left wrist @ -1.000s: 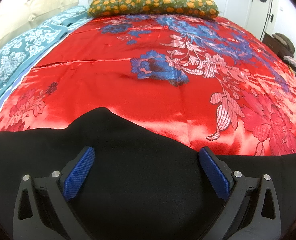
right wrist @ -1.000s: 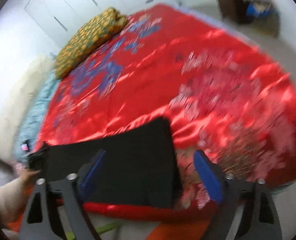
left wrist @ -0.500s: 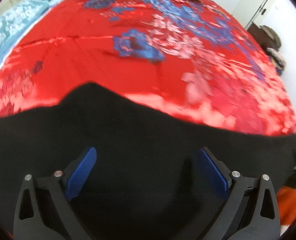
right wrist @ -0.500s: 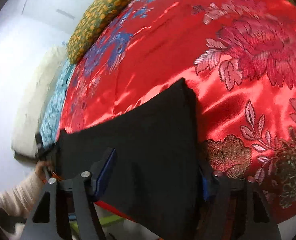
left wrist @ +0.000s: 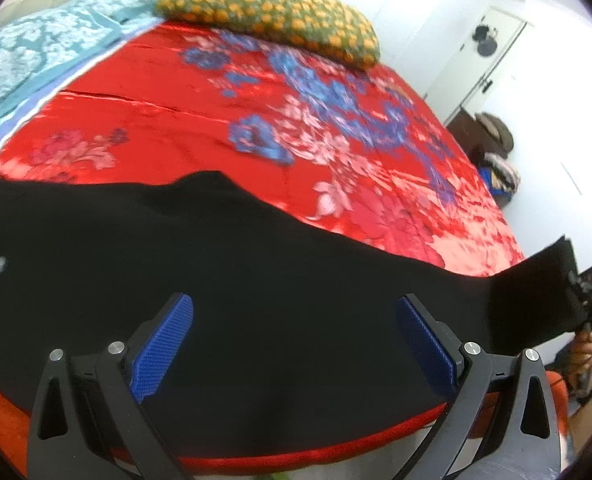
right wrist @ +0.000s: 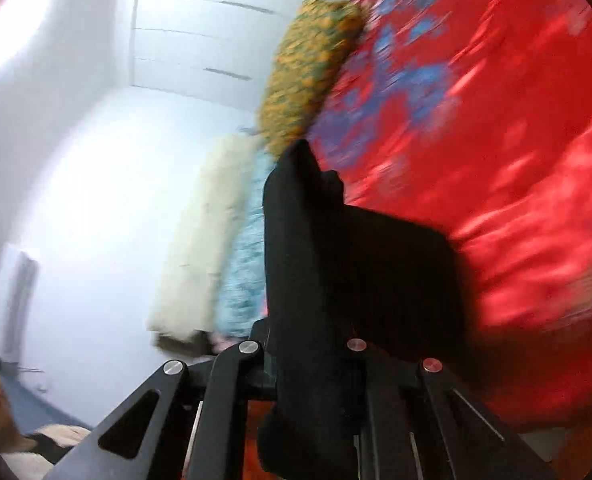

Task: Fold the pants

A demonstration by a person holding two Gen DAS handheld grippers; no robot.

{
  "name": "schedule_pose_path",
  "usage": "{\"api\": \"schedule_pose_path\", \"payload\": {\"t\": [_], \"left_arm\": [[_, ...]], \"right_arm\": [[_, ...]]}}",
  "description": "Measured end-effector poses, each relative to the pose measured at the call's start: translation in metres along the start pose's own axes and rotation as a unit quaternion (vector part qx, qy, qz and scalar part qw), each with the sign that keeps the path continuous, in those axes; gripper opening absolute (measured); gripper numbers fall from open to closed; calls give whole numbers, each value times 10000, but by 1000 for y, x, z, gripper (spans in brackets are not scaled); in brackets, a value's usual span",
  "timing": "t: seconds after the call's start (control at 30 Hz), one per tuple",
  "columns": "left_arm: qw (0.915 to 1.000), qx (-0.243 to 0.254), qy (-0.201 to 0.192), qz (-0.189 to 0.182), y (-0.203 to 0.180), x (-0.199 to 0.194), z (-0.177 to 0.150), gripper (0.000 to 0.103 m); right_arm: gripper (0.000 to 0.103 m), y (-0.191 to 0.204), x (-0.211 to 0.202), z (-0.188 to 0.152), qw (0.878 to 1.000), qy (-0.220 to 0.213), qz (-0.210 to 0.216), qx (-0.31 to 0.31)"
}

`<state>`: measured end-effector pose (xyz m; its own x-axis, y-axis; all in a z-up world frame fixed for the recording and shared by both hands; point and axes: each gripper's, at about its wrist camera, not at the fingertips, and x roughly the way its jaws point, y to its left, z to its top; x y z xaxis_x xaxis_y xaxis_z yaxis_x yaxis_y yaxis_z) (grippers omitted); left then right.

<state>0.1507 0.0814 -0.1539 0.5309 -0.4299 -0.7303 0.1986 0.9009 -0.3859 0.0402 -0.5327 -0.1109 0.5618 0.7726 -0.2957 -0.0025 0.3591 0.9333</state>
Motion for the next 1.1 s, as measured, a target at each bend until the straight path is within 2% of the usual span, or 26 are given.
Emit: {"api": "schedule_pose_path", "payload": {"t": [0.1,0.23,0.37,0.47,0.5,0.53,0.57,0.6,0.67,0.73,0.8,0.87,0.93,1.0,1.03,1.1], "left_arm": [[9997,26,-122,219,21,-7,-4,101],[9984,-420,-363,-115,48,-24,-1,101],[9965,-703,-424,-132,73,-36,-4,101],[9939,-970,-508,-161,91,-44,-5,101],[9925,-1092,-524,-165,97,-45,-5,101],[9915,-1174,-531,-176,101,-45,-6,101],[9902,-1279,-525,-182,105,-44,-5,101],[9885,-1412,-505,-180,110,-44,-5,102],[9872,-1501,-494,-194,111,-44,-7,101],[9876,-1466,-515,-245,108,-44,-7,101],[9905,-1247,-501,-287,96,-42,-6,101],[9959,-723,-357,-406,68,-37,-7,99],[9987,-103,-187,-459,38,-32,-11,86],[9979,549,103,-319,6,-16,-18,75],[9966,756,269,-197,-5,-5,-21,67],[9952,772,607,56,-11,20,-23,56]], "right_arm": [[13,25,76,-27,9985,164,522,89],[13,47,177,-59,9973,404,607,38],[13,57,268,-88,9970,700,316,-18],[16,64,324,-116,9937,1042,-180,-362],[26,67,339,-122,9916,1134,-377,-491],[45,70,353,-129,9874,1239,-709,-678],[59,71,361,-134,9827,1338,-974,-832],[81,73,366,-141,9771,1488,-1189,-952],[82,78,362,-145,9692,1699,-1330,-1192],[82,89,337,-145,9613,1710,-1427,-1621],[85,93,304,-148,9515,1615,-1639,-2041],[88,92,264,-151,9399,1390,-1968,-2420],[89,83,223,-157,9323,1123,-2276,-2577],[89,72,196,-163,9259,949,-2569,-2600],[89,63,184,-165,9238,917,-2734,-2519],[89,63,175,-163,9268,804,-2783,-2392]]}}
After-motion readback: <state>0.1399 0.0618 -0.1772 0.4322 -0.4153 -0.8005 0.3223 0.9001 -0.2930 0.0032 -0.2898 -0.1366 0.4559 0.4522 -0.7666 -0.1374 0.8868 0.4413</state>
